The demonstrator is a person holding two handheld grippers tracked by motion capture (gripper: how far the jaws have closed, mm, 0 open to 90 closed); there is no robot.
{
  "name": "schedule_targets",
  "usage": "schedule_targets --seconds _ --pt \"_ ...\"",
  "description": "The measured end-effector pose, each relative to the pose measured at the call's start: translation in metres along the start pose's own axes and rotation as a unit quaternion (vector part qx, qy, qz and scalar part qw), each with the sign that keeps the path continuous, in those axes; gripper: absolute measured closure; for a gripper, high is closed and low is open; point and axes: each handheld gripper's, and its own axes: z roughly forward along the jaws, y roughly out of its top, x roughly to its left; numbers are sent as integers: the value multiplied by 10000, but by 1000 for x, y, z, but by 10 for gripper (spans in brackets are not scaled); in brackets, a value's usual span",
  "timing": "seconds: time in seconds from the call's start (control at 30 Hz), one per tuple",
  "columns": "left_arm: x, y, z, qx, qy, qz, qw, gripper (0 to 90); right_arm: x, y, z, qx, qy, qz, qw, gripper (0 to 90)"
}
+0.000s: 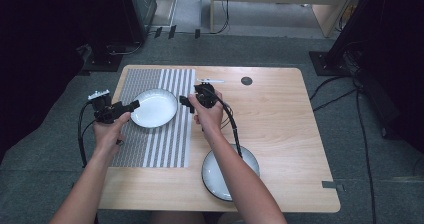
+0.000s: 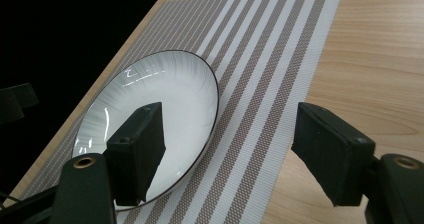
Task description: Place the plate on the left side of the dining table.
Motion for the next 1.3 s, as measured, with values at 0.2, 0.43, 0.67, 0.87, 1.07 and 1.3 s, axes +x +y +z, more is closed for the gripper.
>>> schedule_targets --seconds 0.2,0.43,0.67,0.87,1.07,1.3 --pt "-12 -4 -8 -13 -9 193 9998 168 -5 -1 -24 -97 58 -51 9999 276" --pt "-26 -9 -19 -75 -90 323 9994 161 -14 -8 -48 -149 51 -106 9998 262" --pt "-35 -15 -34 -112 -143 339 9993 161 -25 -17 -74 -226 40 -226 9995 242" --pt "-44 -24 -48 -154 -177 464 9986 152 -33 -26 -100 -340 -62 -360 9988 236" --pt "-48 -33 -59 -54 -283 500 9983 155 -38 -38 -127 -453 -130 -462 9978 232" --pt "-55 -48 -73 -45 -346 603 9976 161 -45 -57 -155 -548 -202 -525 9969 225"
